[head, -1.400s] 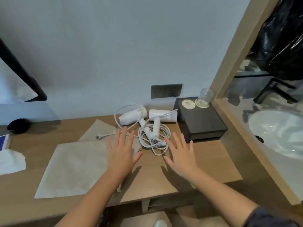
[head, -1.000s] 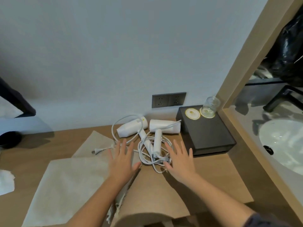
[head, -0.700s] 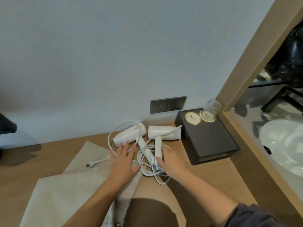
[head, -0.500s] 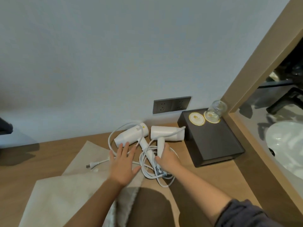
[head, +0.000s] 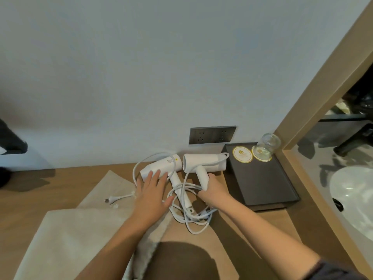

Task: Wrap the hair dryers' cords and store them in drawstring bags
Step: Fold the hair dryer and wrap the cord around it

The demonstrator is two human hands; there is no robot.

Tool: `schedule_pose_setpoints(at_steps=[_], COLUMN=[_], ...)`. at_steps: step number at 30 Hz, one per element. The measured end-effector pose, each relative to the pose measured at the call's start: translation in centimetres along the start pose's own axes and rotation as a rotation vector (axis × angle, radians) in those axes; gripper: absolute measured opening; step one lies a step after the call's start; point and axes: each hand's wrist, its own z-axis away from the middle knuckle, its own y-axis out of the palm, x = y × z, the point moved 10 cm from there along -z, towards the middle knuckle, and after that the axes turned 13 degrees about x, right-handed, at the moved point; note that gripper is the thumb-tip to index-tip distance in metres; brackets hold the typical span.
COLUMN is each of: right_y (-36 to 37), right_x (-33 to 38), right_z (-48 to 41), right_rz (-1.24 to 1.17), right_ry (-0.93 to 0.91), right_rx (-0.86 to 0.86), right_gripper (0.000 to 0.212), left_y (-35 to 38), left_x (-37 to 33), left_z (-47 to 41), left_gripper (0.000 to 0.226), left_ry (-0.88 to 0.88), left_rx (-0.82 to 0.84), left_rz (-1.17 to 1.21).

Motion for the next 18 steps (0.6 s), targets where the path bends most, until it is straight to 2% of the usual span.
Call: schedule_pose_setpoints(at_steps=[1, 4, 6, 10, 12, 16, 18], right_y=[-0.4, -1.2, -1.5, -1.3, -1.2, -1.2, -0.7], right_x=[0.2, 1.0, 1.6, 2.4, 2.6, 3.0, 3.1], right_z=[0.5, 2.5, 4.0, 6.0, 6.6, 7.5, 8.0], right_rz=[0.017, 0.066, 0.116, 0.249, 0.299, 0.391, 0.456], right_ry=[-0.025, -0.130, -0.209, -0.321, -0.362, -0.448, -0.496], right_rx=[0.003, -0.005, -0.007, 0.039, 0.048, 0.048, 0.069], right_gripper=[0.061, 0.066, 0.074, 0.081, 0.082, 0.082, 0.083], left_y=[-0.6, -2.3, -2.9, -4.4, -5.4, -6.4, -6.4], left_x=[-0.6, -1.4, -1.9, -1.7, -0.7, -0.4, -0.7], left_z=[-0.1, -0.8, -1.6, -2.9, -3.0, -2.7, -2.5], left_gripper=[0.071, 0.060, 0.059, 0.057, 0.051, 0.044, 0.047], left_ry=[0.019, 0.019, -0.001, -0.068, -0.114, -0.094, -0.095], left_rx=[-0.019, -0.043, -0.012, 0.001, -0.041, -0.079, 0.002], left_rz=[0.078, 0.588, 0.767, 0.841, 0.783, 0.662, 0.702])
